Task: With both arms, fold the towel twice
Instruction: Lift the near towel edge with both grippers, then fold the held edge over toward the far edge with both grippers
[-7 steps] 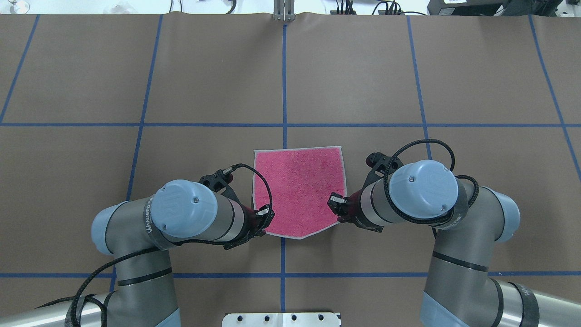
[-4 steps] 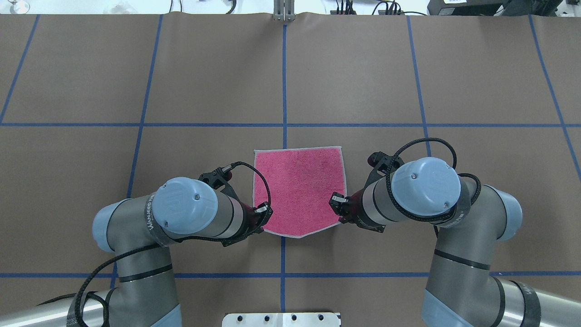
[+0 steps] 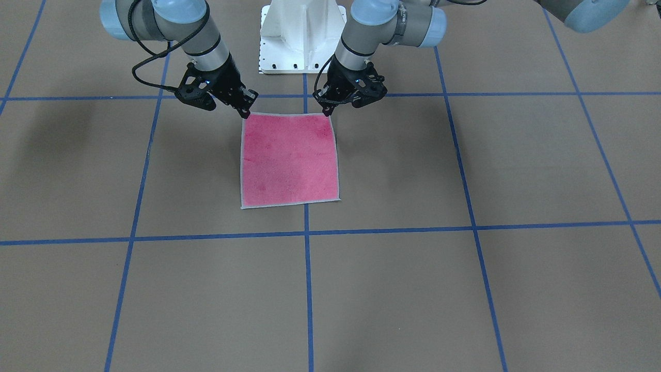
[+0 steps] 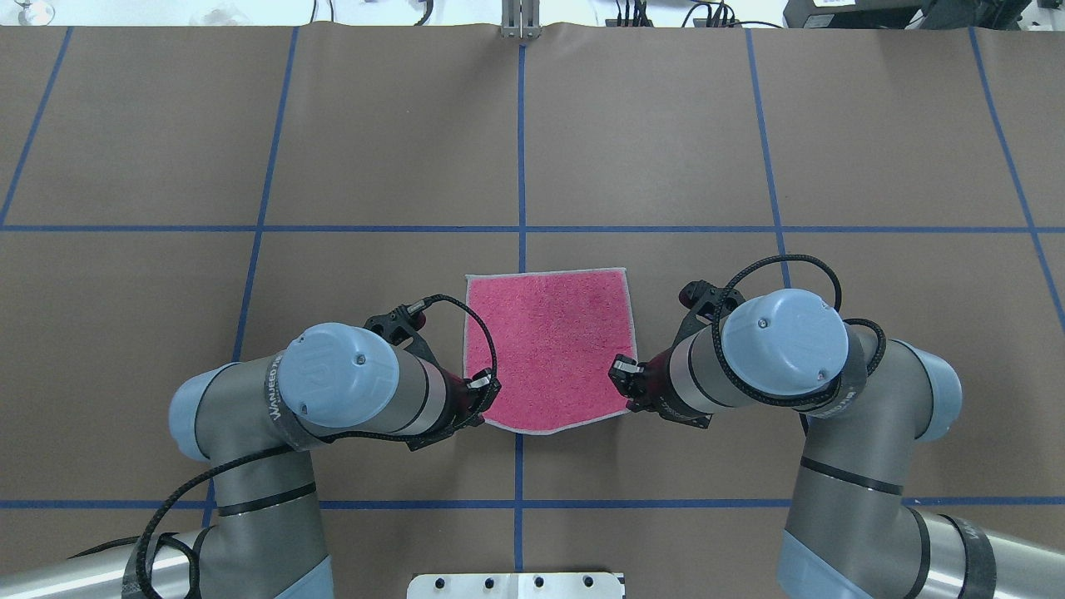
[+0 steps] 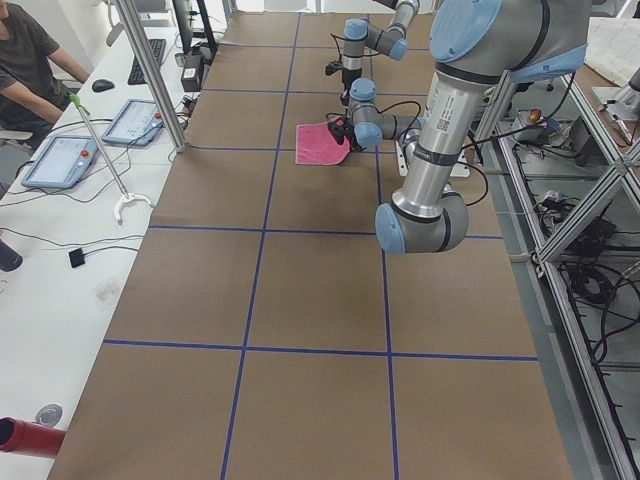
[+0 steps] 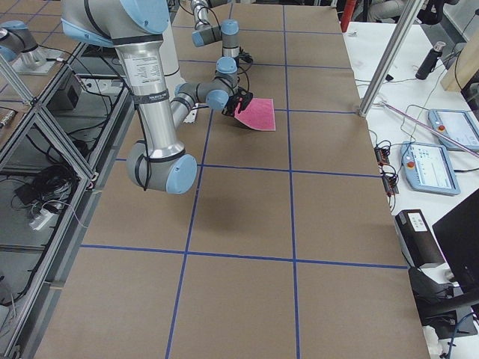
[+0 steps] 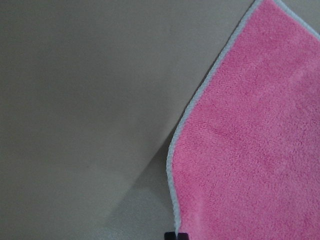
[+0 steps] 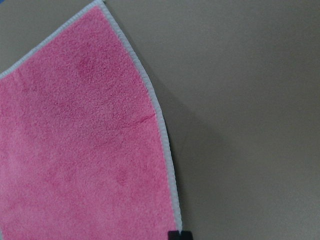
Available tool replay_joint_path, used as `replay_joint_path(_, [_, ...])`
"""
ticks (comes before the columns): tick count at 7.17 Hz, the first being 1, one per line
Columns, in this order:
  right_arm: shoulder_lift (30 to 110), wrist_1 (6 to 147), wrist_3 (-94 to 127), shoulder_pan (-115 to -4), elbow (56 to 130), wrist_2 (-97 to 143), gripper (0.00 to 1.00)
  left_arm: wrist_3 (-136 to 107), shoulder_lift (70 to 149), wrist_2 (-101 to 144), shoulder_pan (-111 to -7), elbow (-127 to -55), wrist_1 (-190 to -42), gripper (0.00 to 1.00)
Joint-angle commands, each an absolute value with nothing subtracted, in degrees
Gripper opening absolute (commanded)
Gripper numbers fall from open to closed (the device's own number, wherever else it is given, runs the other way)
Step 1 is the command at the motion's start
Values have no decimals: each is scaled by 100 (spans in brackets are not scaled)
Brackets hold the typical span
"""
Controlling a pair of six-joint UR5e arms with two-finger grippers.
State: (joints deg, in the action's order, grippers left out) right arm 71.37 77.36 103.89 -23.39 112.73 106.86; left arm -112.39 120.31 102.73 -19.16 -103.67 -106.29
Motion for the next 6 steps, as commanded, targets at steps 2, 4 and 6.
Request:
replay_joint_path(2, [6823,7726,10380,-2819,10822,10872,0,-10963,12120,10292,-2328,-10187,-10705,0])
replay_joint_path(4, [6505,7717,10371,-3119,10276,10951,0,-10784,12330,10283,-2504,-9819,-10705,0])
replay_joint_path(6, [6321,7708,10354,-3348,9951,10995,0,-10784,12541,10283,-2627,-9555,-10714,0])
